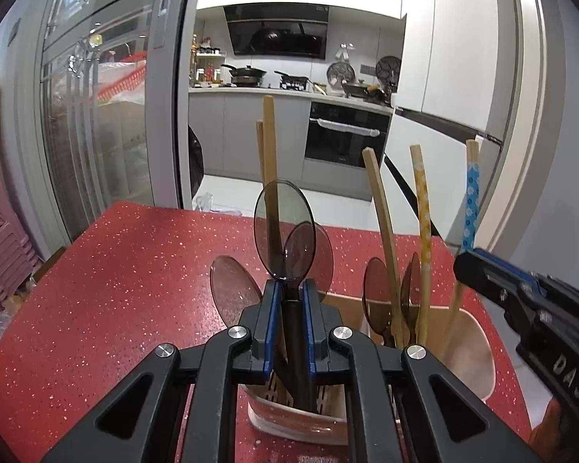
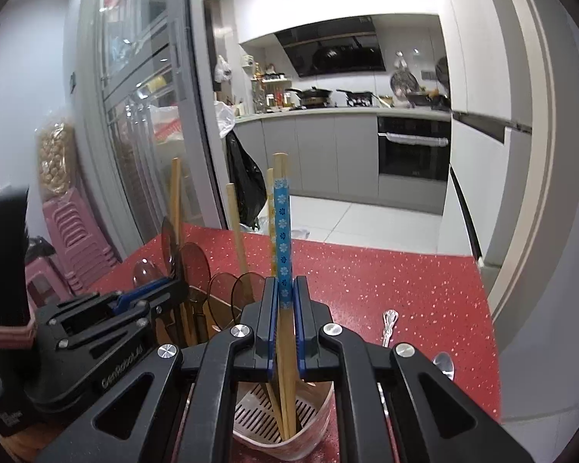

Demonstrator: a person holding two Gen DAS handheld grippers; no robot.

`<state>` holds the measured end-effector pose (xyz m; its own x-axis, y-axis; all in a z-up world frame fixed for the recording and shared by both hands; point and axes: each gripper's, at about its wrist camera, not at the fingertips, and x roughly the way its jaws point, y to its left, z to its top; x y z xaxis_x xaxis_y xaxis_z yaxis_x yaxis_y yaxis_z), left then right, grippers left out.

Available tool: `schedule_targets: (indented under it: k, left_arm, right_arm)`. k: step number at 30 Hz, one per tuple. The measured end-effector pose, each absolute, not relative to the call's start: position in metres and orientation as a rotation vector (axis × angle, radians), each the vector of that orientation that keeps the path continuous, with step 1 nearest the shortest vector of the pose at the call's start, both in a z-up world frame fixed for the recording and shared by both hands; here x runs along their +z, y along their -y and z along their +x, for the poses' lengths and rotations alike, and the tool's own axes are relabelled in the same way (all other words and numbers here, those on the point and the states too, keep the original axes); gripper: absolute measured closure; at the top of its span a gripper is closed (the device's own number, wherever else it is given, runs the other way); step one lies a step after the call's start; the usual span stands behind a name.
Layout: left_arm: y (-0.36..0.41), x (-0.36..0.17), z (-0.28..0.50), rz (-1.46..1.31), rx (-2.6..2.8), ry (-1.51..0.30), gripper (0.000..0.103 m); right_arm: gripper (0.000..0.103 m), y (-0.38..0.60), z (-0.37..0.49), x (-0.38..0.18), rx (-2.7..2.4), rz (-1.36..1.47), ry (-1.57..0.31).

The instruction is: Organize utensils

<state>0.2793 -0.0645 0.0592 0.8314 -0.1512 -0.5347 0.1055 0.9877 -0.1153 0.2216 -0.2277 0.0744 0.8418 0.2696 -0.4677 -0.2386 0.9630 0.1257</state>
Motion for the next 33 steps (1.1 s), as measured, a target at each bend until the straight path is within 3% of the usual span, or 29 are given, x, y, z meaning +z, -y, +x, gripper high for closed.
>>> schedule_targets:
  k: [5,8,9,33]
  left_arm:
    - [0.067,0.06,0.282,-0.063,-0.148,-0.605,0.066]
    - [0.066,0.061,0.281,-0.067,-0.142,-0.615,0.066]
    - [0.066,0.062,0.281,-0.071,-0.138,-0.617,0.066]
    - [0.064,0.076,0.266,-0.055,-0.129,-0.575,0.066]
  right_arm:
    - [0.091,0.235,0.238,0.072,0.297,0.117,-0.583]
    - [0.067,0.239,0.242,0.071,0.301,0.136,-0.613]
    - [0.065,0.241,0.24,0.072,0.297,0.147,-0.604]
    - [0.054,0.259,0.186,0.087,0.281,0.19,-0.58]
